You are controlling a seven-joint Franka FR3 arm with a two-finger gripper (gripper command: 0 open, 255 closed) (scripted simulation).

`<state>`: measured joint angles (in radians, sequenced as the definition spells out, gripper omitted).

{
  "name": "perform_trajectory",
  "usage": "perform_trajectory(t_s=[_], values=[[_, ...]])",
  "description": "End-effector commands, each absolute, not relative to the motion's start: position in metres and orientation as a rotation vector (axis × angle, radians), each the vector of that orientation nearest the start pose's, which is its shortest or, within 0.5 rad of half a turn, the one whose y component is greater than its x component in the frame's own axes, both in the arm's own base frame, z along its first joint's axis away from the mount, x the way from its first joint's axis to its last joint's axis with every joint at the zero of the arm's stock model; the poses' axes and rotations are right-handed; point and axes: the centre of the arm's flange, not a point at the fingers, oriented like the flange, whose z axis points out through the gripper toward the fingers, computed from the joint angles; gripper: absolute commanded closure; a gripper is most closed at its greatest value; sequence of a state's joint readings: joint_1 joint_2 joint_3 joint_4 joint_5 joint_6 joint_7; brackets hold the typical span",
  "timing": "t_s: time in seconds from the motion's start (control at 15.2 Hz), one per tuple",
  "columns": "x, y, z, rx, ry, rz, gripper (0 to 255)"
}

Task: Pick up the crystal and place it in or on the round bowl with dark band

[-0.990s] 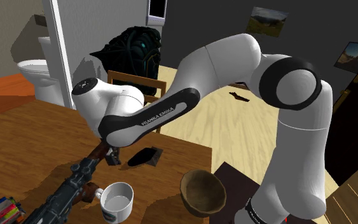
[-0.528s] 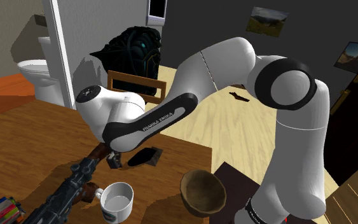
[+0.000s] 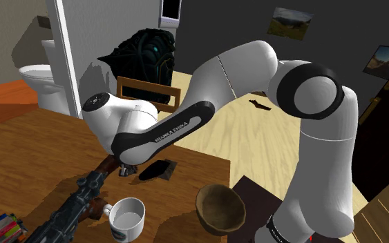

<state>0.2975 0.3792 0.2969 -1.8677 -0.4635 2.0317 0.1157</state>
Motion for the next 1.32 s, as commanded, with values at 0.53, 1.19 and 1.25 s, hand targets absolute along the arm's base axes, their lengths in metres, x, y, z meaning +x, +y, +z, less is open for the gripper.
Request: perform_trajectory(t_s=[0.53, 1.19, 1.25], values=[[0.528, 0.285, 0.302, -3.079, -1.476, 0.229, 0], [0.542, 0.219, 0.261, -2.638, -1.952, 0.421, 0], [0.542, 0.218, 0.256, -2.638, -1.952, 0.421, 0]])
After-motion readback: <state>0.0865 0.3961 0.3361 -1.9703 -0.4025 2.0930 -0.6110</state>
